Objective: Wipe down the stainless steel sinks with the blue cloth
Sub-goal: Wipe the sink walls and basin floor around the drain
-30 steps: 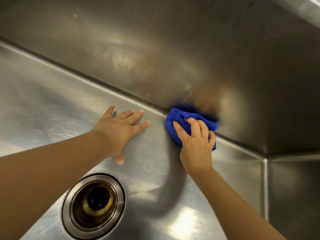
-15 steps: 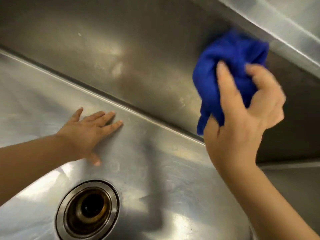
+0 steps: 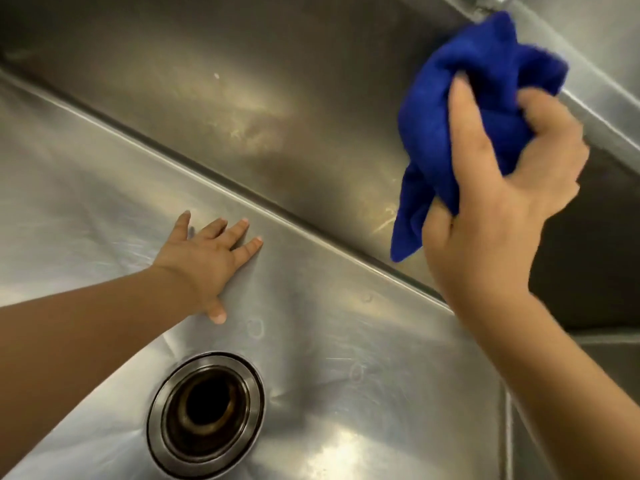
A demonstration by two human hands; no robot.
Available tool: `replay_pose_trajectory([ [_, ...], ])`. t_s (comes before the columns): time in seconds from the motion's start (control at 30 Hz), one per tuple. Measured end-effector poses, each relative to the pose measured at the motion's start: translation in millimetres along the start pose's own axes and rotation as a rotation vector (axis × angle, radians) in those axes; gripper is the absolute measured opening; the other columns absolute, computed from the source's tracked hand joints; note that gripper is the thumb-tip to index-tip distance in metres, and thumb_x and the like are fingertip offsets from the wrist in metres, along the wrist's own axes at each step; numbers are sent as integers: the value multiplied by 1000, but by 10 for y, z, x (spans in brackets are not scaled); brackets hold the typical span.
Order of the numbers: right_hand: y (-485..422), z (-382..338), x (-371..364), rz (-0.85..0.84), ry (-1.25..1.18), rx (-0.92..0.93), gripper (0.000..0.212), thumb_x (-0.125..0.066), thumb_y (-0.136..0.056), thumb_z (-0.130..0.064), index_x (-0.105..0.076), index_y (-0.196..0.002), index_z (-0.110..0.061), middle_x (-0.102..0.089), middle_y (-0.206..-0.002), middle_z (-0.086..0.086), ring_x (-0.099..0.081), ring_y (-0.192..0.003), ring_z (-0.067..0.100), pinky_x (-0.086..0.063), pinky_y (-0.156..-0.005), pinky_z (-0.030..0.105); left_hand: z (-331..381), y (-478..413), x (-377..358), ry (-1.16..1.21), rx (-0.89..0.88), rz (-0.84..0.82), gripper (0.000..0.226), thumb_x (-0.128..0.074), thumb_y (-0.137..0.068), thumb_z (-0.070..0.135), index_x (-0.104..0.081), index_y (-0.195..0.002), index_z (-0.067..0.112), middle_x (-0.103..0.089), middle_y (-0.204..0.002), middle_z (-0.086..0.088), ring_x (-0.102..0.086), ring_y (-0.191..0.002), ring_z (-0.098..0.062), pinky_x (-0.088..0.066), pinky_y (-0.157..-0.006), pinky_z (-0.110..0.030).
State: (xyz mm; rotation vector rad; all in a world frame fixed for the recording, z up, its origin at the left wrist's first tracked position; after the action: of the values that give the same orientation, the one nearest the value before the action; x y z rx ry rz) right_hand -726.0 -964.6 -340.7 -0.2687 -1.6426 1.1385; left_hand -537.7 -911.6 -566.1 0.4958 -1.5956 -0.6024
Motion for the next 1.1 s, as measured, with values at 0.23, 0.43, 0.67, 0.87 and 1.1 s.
replay_pose_trajectory([
  [0.23, 727, -91, -724, -169, 199, 233, 53, -53, -83, -3, -60, -126, -34, -36, -127, 0, -35, -118, 25, -25, -90, 43, -28, -18, -63, 29, -16, 18, 120, -69, -74, 59, 23, -147, 36, 27, -157, 3, 15, -147, -21, 2, -114, -57],
  [0.43, 502, -162, -576, -276, 33, 117, 69, -61, -69, 4, -57, -130, -28, -33, -129, 4, -36, -113, 29, -27, -86, 42, -28, -19, -45, 54, -11, 17, 120, -69, -75, 58, 25, -146, 37, 29, -157, 3, 16, -147, -21, 4, -114, -58],
  [0.67, 701, -152, -743, -165, 212, 165, 62, -58, -82, -4, -48, -133, -38, -31, -135, 1, -30, -126, 26, -19, -98, 42, -68, -39, -68, 86, -65, 44, 120, -68, -73, 62, 23, -147, 38, 28, -157, 3, 16, -147, -21, 4, -114, -58],
  [0.87, 973, -310, -1088, -485, 218, 222, 65, -58, -62, -2, -66, -119, -31, -38, -126, 4, -37, -112, 29, -24, -87, 44, -132, 16, -108, 114, -159, 106, 115, -61, -74, 69, 21, -147, 38, 28, -157, 3, 17, -147, -20, 8, -114, -55],
  [1.1, 429, -406, -670, -178, 178, 85, 70, -65, -73, 7, -55, -130, -33, -33, -130, 4, -31, -119, 26, -20, -95, 40, -987, 15, -91, 38, -26, 66, 120, -55, -68, 79, 27, -145, 37, 28, -157, 3, 16, -147, -21, 4, -114, -58],
])
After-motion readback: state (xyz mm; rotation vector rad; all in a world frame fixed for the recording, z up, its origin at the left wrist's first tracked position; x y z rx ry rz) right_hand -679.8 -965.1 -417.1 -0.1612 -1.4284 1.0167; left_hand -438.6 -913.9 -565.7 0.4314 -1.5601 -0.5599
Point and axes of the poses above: each hand's wrist, its own y-axis away from the middle knuckle, its own x-axis out of the back of the hand, z = x × y, the point moved 7 cm from there along -y, towards the middle knuckle
